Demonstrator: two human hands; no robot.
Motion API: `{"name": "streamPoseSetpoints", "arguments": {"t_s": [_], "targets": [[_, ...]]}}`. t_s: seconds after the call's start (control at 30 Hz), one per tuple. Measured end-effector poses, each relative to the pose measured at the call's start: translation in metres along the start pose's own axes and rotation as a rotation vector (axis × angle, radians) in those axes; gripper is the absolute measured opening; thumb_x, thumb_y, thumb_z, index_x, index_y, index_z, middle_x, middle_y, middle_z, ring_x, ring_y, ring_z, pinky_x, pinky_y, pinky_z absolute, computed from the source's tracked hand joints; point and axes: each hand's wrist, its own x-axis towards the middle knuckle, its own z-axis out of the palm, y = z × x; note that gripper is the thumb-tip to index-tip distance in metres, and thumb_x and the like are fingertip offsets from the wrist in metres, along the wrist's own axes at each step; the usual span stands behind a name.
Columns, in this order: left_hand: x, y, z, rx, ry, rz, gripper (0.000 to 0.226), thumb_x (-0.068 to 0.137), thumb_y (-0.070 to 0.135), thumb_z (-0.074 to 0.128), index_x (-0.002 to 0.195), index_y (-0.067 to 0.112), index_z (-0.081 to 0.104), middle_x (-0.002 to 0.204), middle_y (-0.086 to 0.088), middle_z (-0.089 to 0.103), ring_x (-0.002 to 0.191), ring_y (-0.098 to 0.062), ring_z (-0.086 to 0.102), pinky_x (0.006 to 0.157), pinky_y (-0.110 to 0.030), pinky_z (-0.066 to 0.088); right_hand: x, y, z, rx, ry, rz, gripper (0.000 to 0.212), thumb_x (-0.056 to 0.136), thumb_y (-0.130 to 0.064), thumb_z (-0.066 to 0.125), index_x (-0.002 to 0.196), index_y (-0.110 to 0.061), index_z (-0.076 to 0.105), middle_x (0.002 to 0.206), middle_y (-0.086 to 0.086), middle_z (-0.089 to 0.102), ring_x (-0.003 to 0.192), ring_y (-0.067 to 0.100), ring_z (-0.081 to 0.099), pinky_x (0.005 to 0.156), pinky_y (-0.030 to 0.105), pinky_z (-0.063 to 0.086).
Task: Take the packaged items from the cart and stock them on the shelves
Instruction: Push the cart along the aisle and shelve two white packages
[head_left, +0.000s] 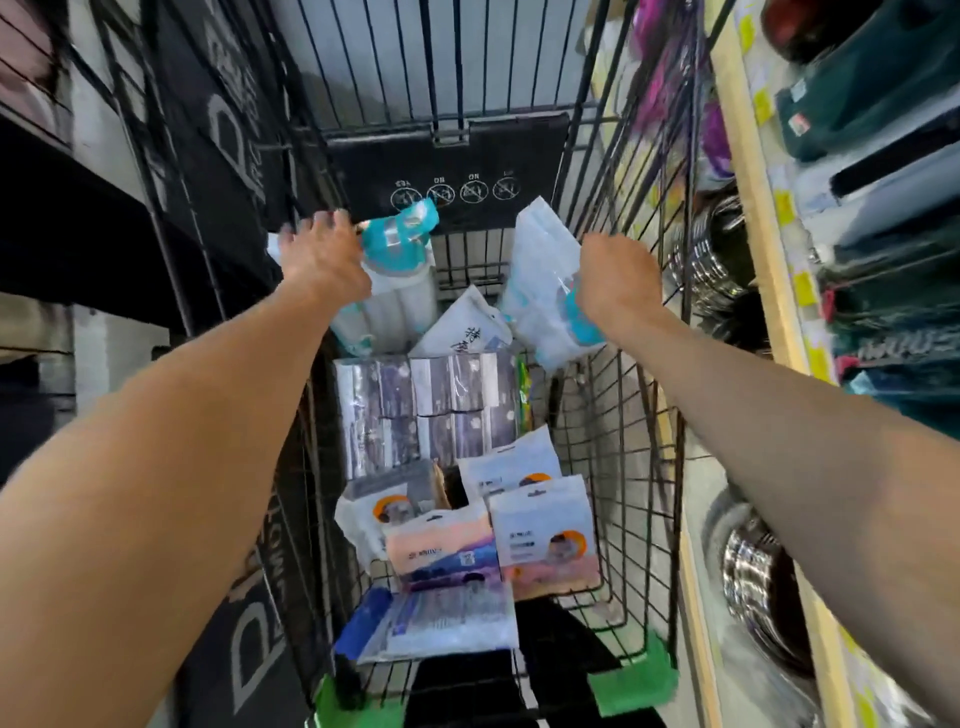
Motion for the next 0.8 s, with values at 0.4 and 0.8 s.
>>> {"name": "streamPoseSetpoints", "arguments": {"t_s": [0.4, 0.8], "targets": [[-0.023, 0.008, -0.044, -0.024, 0.098, 0.23, 0.06, 0.083, 0.044, 0.075, 0.122, 0.013, 0.042, 0.101, -0.017, 0.066, 0.094, -0.04, 0.064, 0.07, -0.042, 0.043, 0.001, -0.021, -0.027, 0.464, -0.028, 0.092, 0.005, 0.086, -0.019, 0.076, 0.089, -0.015, 0.076, 0.087, -0.003, 0.07, 0.084, 0.018, 0.068, 0.07, 0.033, 0.055], [-0.112, 0.049, -0.211, -0.15, -0.023, 0.661, 0.075, 0.083, 0.025, 0.077, 0.142, 0.045, 0.036, 0.124, -0.01, 0.058, 0.104, -0.03, 0.057, 0.097, -0.044, 0.046, -0.092, -0.026, -0.153, 1.45, 0.111, 0.077, 0.065, 0.078, 0.012, 0.067, 0.126, -0.03, 0.052, 0.103, 0.012, 0.067, 0.061, 0.005, 0.066, 0.052, 0.023, 0.057]]}}
